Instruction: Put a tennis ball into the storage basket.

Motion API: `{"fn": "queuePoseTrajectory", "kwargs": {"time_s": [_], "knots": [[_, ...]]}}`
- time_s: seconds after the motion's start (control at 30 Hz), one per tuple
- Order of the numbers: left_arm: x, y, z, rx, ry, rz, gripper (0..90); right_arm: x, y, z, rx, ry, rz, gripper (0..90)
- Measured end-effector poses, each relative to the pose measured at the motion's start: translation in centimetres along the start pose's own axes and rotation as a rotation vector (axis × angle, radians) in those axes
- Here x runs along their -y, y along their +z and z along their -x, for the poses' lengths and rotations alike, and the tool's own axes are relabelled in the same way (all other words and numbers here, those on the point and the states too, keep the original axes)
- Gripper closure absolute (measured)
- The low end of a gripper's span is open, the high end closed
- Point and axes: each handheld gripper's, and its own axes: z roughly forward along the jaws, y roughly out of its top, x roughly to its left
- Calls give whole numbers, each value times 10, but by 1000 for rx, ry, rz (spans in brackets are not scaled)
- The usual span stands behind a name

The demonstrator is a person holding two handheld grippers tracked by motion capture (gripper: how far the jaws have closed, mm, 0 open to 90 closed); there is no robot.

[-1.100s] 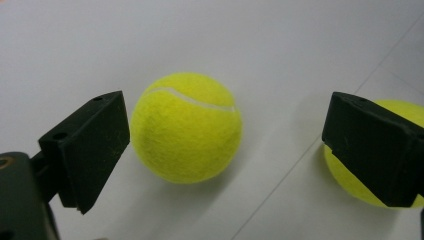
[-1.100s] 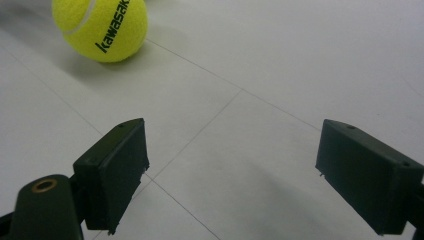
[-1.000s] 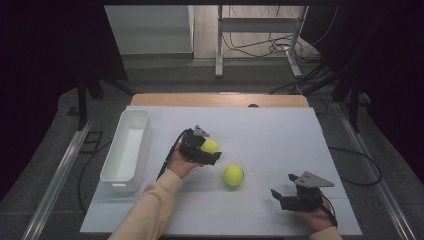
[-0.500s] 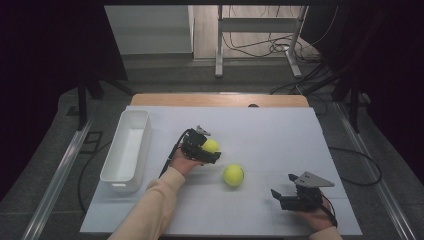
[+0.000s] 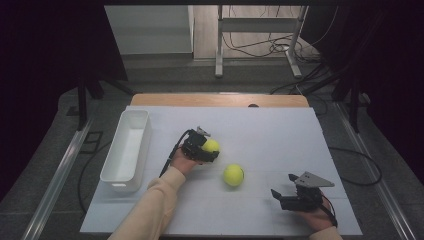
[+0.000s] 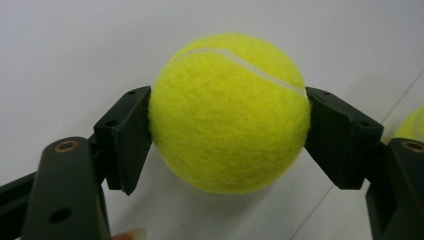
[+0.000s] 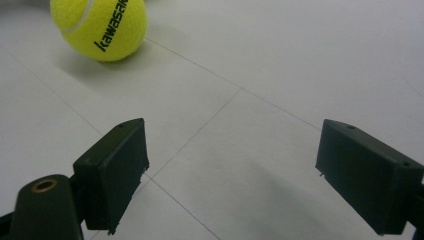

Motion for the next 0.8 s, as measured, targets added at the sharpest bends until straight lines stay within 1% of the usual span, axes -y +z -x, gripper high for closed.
{"fn": "queuePoseTrajectory", "kwargs": {"time_s": [0.03,0.13,0.2,0.3,0.57,0.8], "knots": [[1,0,-1,6,3,1,263,0,0,0,1,0,0,136],[1,-2,-1,4,6,0,266,0,0,0,3,0,-2,136],[1,-4,0,4,20,-3,267,0,-1,1,5,1,1,137],[2,-12,2,12,29,18,268,0,-1,1,10,3,9,137],[4,-35,8,47,34,109,267,0,-2,1,23,6,19,140],[7,-45,11,59,43,140,267,0,-3,2,34,2,20,142]]}}
